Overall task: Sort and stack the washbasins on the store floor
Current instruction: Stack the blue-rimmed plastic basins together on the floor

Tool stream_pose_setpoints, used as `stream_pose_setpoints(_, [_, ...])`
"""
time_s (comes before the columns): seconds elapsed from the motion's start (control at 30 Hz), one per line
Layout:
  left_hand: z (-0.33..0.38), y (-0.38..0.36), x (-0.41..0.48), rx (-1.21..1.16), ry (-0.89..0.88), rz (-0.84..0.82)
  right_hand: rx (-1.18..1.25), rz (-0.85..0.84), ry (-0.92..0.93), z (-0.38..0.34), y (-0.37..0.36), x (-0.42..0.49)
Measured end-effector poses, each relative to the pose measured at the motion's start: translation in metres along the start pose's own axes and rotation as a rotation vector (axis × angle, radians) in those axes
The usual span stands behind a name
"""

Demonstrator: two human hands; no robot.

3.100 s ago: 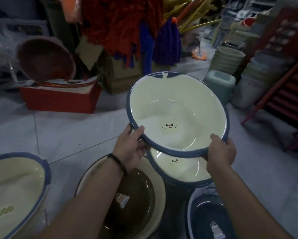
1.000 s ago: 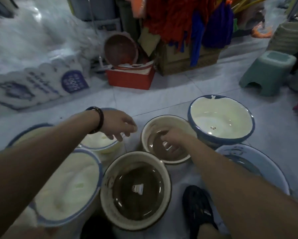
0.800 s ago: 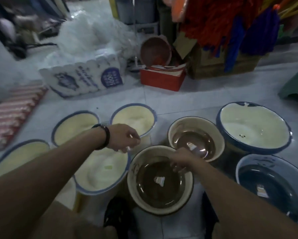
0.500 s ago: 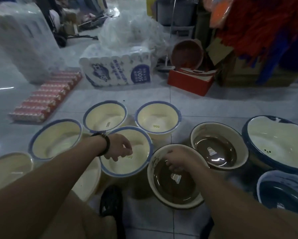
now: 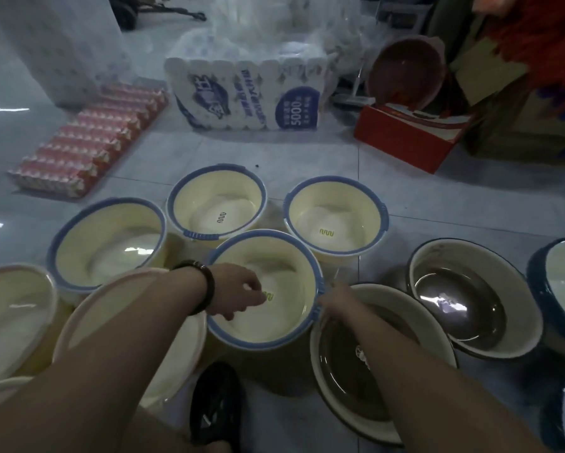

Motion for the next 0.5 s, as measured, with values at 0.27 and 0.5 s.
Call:
stream_pose_setpoints(0.27, [0.012,-0.007,0.01,0.049,0.007,-0.113,-0.132,0.002,-0.096,0.023,-0.042,0.03])
stream_pose_setpoints(0.5, [0.021,-0.01,0.007,0.079,-0.008,-0.1,-0.304,0.1,-0.133,0.06,-0.034,0.01])
Point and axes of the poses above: each hand's wrist, its own x-axis towards the middle knuckle, its own y-axis out of the back of the hand, z = x × y, the point moved 4 cm from there along x, towards the middle knuckle, and after that the axes turned 10 degrees about z, right-handed, at the moved point
